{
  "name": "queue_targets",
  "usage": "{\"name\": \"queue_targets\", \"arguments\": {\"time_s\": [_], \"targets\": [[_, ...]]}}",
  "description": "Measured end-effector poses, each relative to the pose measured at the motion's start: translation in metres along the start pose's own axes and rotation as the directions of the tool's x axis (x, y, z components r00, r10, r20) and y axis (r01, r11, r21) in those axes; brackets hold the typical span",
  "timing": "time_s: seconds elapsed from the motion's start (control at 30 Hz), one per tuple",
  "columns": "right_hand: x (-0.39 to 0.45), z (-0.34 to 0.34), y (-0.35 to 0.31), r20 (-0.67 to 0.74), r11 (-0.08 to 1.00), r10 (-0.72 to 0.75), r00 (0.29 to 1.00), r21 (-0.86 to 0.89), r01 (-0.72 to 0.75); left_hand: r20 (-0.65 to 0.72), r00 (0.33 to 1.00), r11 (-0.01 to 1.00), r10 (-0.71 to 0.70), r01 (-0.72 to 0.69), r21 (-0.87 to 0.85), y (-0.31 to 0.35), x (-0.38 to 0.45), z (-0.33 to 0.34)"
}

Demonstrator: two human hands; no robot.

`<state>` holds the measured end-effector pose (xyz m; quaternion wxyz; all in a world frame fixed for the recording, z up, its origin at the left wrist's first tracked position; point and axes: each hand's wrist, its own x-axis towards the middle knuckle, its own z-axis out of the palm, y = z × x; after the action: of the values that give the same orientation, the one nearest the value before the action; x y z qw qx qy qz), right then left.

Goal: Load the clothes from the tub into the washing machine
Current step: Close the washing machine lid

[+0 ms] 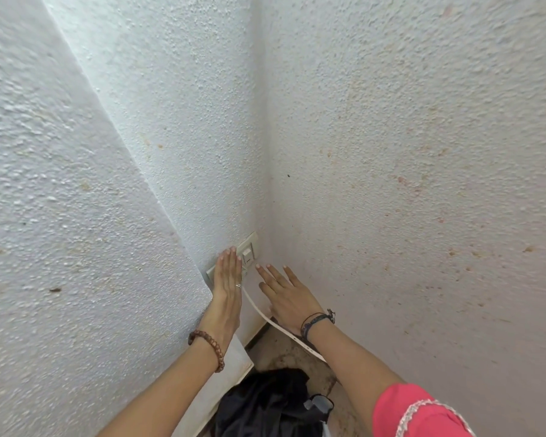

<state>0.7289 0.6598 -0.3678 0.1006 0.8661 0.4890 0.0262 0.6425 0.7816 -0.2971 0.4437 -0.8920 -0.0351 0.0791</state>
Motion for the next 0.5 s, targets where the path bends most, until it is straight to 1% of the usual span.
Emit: {"name": "queue_targets", "arguments": {"time_s": [0.07,0.13,0.2,0.27,0.33,0.43,0.5], "targets": [[-0.017,-0.002,-0.003,-0.021,0.998,0.030,0.999,0.049,-0.029,-0.156,0.988,1.000,-0.002,-0.002,-0.027,0.004,-0.013,0.005],[-0.039,-0.007,-0.006,-0.072,0.996,0.061,0.996,0.068,-0.056,-0.258,0.966,0.997,0.023,-0.042,-0.070,0.005,-0.023,0.006],[-0.067,-0.014,-0.010,-0.093,0.994,0.098,0.991,0.060,-0.093,-0.293,0.955,0.990,0.044,-0.081,-0.116,0.007,-0.036,0.000],[-0.098,-0.023,-0.015,-0.076,0.990,0.130,0.989,0.070,-0.125,-0.332,0.943,0.984,0.035,-0.091,-0.156,0.013,-0.055,-0.006],[-0.131,-0.034,-0.017,-0.049,0.984,0.158,0.986,0.094,-0.153,-0.352,0.936,0.974,-0.003,-0.077,-0.213,0.019,-0.077,-0.020],[-0.176,-0.055,-0.013,-0.092,0.977,0.195,0.976,0.101,-0.186,-0.379,0.923,0.956,-0.072,-0.044,-0.289,0.020,-0.103,-0.057],[-0.206,-0.079,-0.007,-0.110,0.970,0.226,0.968,0.112,-0.214,-0.397,0.910,0.928,-0.119,-0.040,-0.371,0.016,-0.116,-0.091]]}}
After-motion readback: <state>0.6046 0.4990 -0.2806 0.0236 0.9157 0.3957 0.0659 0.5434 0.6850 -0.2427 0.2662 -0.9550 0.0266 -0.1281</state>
